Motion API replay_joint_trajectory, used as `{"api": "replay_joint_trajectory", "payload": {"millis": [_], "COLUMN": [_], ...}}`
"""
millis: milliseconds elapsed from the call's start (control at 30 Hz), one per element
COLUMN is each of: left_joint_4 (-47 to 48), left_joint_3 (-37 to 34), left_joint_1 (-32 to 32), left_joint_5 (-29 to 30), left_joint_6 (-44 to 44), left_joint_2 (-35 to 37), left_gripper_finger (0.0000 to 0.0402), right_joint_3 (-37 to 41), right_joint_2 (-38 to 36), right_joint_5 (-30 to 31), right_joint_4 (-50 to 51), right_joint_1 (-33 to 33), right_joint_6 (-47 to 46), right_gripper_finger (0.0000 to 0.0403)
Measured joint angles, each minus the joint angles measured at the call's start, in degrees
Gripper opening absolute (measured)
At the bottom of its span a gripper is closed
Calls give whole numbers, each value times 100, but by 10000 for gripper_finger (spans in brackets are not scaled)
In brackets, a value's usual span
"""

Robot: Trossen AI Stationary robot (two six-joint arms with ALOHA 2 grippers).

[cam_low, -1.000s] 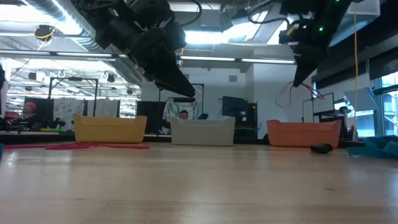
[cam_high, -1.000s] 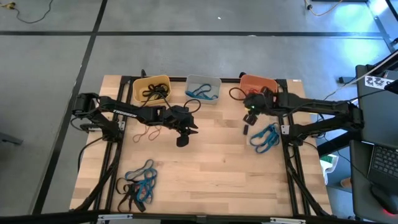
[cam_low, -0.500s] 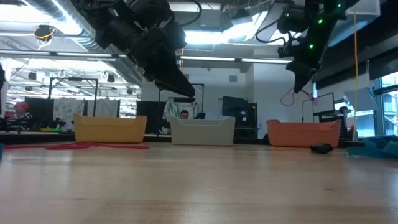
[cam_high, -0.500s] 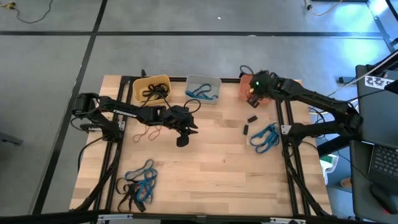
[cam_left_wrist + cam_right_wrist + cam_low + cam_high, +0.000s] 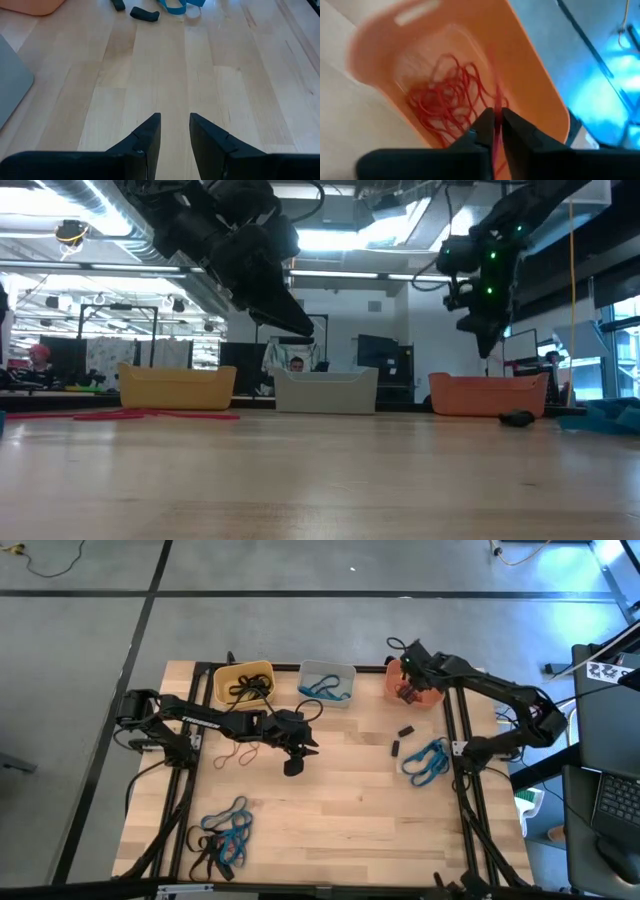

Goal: Sort rubber bands into baskets
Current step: Put the red rubber band into the orange bin, then put the black rubber band into the yellow bin

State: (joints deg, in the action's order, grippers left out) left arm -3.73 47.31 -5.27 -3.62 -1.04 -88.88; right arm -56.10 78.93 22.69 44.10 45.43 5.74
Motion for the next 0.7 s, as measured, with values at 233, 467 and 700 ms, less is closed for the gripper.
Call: {"api": "replay_joint_trajectory", "payload": {"millis": [233, 467, 700], "left_joint_4": [-1, 1, -1], "left_joint_3": [0, 0, 0], "left_joint_1": [1, -1, 1], "left_joint_5": [0, 0, 0], "left_joint_6": [37, 37, 39], "left_joint_2": [0, 0, 0], "left_gripper_finger": [100, 100, 100], "right_joint_3": [0, 0, 0], "right_joint_2": [104, -33, -87], "right_joint_5": [-128, -1379, -1890], "right_joint_4": [139, 742, 1538], "right_joint_1": [-5, -15, -605], "right_joint_6": [-100, -243, -218], "right_gripper_finger": [172, 221, 221]}}
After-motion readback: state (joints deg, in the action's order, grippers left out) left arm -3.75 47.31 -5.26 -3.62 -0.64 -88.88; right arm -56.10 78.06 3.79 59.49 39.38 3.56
